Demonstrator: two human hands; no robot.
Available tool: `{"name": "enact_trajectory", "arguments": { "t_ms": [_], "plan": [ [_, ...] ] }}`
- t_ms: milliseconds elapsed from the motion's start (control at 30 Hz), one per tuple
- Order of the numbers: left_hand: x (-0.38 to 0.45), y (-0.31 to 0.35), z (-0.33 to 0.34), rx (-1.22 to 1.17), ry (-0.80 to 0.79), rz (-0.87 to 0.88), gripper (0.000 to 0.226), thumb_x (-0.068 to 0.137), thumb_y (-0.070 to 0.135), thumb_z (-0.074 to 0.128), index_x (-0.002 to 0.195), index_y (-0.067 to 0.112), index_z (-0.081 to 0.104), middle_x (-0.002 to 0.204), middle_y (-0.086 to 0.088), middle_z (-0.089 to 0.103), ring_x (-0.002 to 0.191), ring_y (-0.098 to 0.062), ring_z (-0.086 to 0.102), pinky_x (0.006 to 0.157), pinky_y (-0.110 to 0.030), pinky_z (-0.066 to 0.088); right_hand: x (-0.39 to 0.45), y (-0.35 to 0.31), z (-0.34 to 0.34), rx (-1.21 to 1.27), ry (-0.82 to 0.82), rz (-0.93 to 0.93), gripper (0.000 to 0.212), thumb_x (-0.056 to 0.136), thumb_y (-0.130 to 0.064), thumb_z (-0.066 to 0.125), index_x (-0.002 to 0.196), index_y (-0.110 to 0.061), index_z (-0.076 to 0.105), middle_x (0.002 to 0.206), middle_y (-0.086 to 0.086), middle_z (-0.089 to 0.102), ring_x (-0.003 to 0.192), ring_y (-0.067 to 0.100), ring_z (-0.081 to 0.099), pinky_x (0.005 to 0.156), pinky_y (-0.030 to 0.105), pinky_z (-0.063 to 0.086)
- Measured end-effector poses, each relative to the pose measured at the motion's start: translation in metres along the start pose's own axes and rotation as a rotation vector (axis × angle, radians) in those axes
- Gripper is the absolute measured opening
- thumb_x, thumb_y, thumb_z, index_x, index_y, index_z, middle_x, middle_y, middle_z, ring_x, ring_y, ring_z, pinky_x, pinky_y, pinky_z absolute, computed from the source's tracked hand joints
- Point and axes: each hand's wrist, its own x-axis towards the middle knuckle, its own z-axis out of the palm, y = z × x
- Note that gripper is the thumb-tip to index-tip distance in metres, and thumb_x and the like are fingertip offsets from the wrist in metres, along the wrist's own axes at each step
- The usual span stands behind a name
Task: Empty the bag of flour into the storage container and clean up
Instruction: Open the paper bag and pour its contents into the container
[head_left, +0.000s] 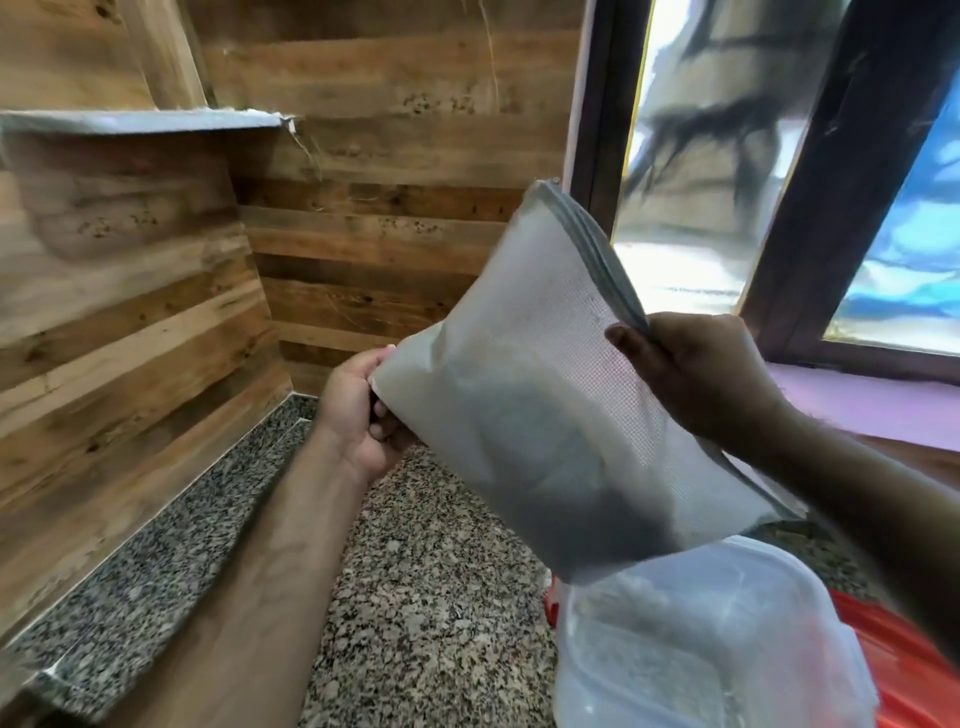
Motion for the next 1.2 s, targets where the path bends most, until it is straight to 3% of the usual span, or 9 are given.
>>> {"name": "enact_trajectory", "arguments": {
  "t_ms": [167,367,433,600,733,900,1033,1133,1200],
  "plan": [
    [-0.025,0.009,0.045,0.041,0.011,0.079,0.058,0.102,0.041,0.057,0.048,0.020,0.052,0.036,0.009,0.033,0.026,-0.006,0.028,0.048,-0.021,0.020,-0.020,0.018,-0.013,0.101,0.074,0.020,0.054,0.107,-0.040,0.059,0.062,-0.028,0.033,0.047,-0.011,0.028,0.045,0.001,0.033,0.047,0.025,0.026],
    [-0.053,0.019,0.098,0.109,-0.025,0.146,0.058,0.105,0.037,0.055,0.050,0.021,0.047,0.038,0.009,0.032,0.027,-0.005,0.028,0.032,-0.013,0.020,-0.035,0.033,-0.022,0.199,0.130,0.086,0.050,0.108,-0.038,0.060,0.063,-0.023,0.042,0.050,-0.010,0.034,0.045,0.009,0.034,0.047,0.033,0.028],
    [-0.056,0.022,0.108,0.122,-0.054,0.145,0.053,0.106,0.035,0.054,0.056,0.022,0.045,0.038,0.009,0.032,0.027,-0.005,0.027,0.029,-0.014,0.020,-0.037,0.032,-0.022,0.225,0.149,0.103,0.052,0.107,-0.041,0.058,0.062,-0.024,0.039,0.048,-0.010,0.034,0.043,0.007,0.036,0.047,0.023,0.026],
    [-0.061,0.030,0.125,0.203,-0.030,0.178,0.050,0.107,0.030,0.054,0.058,0.022,0.043,0.037,0.009,0.032,0.026,-0.004,0.028,0.028,-0.015,0.021,-0.049,0.029,-0.020,0.286,0.164,0.155,0.054,0.107,-0.046,0.055,0.061,-0.023,0.039,0.048,-0.009,0.033,0.045,0.007,0.031,0.047,0.030,0.026],
    [-0.055,0.044,0.130,0.270,-0.059,0.161,0.047,0.107,0.032,0.052,0.063,0.022,0.038,0.036,0.009,0.030,0.025,-0.004,0.025,0.027,-0.014,0.018,-0.063,0.022,-0.011,0.399,0.165,0.270,0.055,0.104,-0.045,0.057,0.057,-0.027,0.035,0.047,-0.010,0.043,0.046,0.009,0.038,0.046,0.019,0.026],
    [-0.056,0.053,0.137,0.373,-0.075,0.181,0.044,0.107,0.030,0.052,0.065,0.020,0.043,0.037,0.009,0.033,0.025,-0.004,0.027,0.026,-0.014,0.018,-0.079,0.017,0.004,0.455,0.139,0.372,0.058,0.103,-0.053,0.055,0.058,-0.018,0.042,0.048,-0.005,0.042,0.047,0.016,0.040,0.050,0.036,0.036],
    [-0.052,0.053,0.141,0.471,-0.047,0.214,0.039,0.105,0.031,0.057,0.069,0.020,0.053,0.041,0.009,0.038,0.027,-0.004,0.030,0.029,-0.015,0.023,-0.097,0.017,0.015,0.513,0.139,0.462,0.063,0.100,-0.058,0.058,0.061,-0.010,0.050,0.049,0.003,0.050,0.046,0.012,0.046,0.051,0.039,0.042],
    [-0.048,0.046,0.142,0.557,-0.060,0.219,0.040,0.105,0.034,0.057,0.068,0.019,0.053,0.040,0.009,0.041,0.027,-0.005,0.033,0.031,-0.016,0.025,-0.116,0.022,0.027,0.546,0.127,0.502,0.069,0.098,-0.065,0.057,0.065,-0.004,0.057,0.059,0.015,0.064,0.054,0.035,0.061,0.055,0.047,0.050],
    [-0.047,0.039,0.144,0.619,-0.061,0.230,0.039,0.104,0.037,0.059,0.071,0.018,0.055,0.042,0.009,0.045,0.029,-0.005,0.037,0.037,-0.019,0.030,-0.129,0.023,0.035,0.603,0.122,0.539,0.066,0.096,-0.064,0.059,0.065,-0.006,0.057,0.060,0.016,0.063,0.054,0.035,0.060,0.056,0.046,0.051]
  ]
}}
